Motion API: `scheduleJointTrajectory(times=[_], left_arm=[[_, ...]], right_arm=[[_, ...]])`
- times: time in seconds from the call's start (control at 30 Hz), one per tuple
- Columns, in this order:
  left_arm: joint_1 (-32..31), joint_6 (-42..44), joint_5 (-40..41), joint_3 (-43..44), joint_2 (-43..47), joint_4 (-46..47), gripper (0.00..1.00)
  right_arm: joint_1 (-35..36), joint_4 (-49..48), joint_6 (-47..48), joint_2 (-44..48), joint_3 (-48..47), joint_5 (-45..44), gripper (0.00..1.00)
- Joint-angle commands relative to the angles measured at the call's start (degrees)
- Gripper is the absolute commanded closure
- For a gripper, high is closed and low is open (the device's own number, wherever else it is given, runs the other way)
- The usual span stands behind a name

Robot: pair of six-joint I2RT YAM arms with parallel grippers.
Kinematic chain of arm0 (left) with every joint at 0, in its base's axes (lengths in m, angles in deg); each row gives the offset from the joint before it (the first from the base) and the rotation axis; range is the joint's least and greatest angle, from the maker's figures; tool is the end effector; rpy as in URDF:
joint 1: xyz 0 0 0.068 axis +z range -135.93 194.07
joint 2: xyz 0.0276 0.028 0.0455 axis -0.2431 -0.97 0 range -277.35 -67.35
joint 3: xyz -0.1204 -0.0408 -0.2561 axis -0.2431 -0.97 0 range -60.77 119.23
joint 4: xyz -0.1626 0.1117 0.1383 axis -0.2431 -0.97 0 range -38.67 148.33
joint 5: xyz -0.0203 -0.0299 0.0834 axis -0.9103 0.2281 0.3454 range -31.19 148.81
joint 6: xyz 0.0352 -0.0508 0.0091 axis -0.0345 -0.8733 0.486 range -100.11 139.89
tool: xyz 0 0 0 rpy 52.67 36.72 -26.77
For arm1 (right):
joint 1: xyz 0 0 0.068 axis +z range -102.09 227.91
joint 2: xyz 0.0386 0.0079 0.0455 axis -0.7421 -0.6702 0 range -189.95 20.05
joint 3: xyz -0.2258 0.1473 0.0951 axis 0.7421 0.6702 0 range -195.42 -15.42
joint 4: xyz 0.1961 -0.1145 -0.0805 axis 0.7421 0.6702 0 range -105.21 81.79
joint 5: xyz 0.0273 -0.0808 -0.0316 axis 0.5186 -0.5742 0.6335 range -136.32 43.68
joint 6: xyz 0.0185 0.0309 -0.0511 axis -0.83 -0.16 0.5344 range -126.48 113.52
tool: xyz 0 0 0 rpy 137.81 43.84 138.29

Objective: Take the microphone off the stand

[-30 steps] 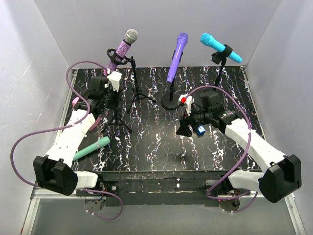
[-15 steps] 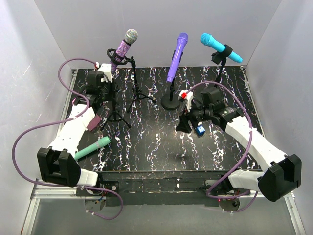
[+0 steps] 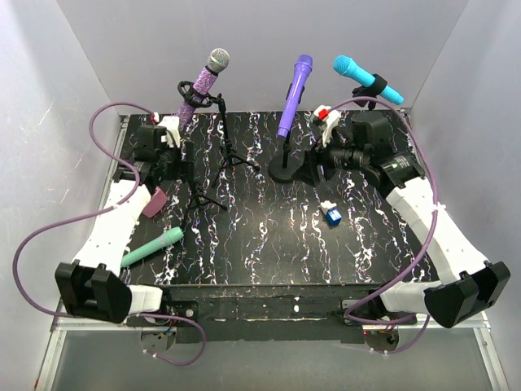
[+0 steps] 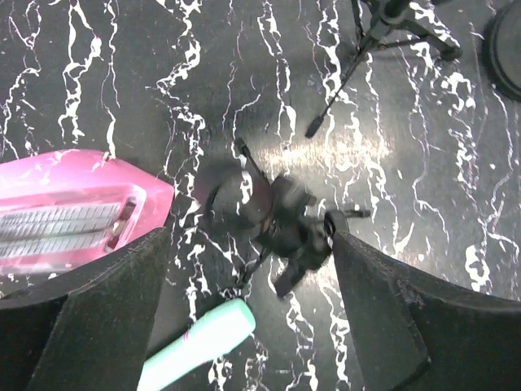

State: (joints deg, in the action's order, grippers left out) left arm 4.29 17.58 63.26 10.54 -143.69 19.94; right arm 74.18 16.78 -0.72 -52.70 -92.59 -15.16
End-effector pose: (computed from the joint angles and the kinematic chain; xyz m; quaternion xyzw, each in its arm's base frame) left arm 0.2666 -0.0423 0.3400 0.0445 0.9168 -0.0061 0.3967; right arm 0.2197 0.1359 0.4024 -0.3610 0.7535 0.3148 0.4503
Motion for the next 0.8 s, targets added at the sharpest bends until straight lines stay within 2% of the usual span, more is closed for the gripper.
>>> scheduleJointTrajectory(times=[0.0,0.17,0.3,0.53,0.77], left_arm=[[0.73,3.96,-4.16,2.35,8.82,-6.87,0.18],[0.64,11.78,-24.71,-0.2,17.44,-4.32,0.12],[0.47,15.48,-33.7,1.55,17.45,-6.25,0.11],[-0.15,16.19,-33.45,4.01,16.66,-7.75,0.11],[-1.29,15.23,-32.13,3.93,18.06,-8.45,0.11]], right_arm=[[-0.42,-2.8,-8.89,-1.33,-7.37,-7.14,0.24],[-0.33,-1.59,-16.2,-10.55,-21.85,-19.35,0.2],[-0.33,3.43,-22.63,-19.08,-34.34,-29.83,0.18],[1.25,5.1,-27.46,-27.35,-43.5,-40.11,0.19],[1.51,3.52,-29.93,-31.75,-45.09,-39.77,0.25]])
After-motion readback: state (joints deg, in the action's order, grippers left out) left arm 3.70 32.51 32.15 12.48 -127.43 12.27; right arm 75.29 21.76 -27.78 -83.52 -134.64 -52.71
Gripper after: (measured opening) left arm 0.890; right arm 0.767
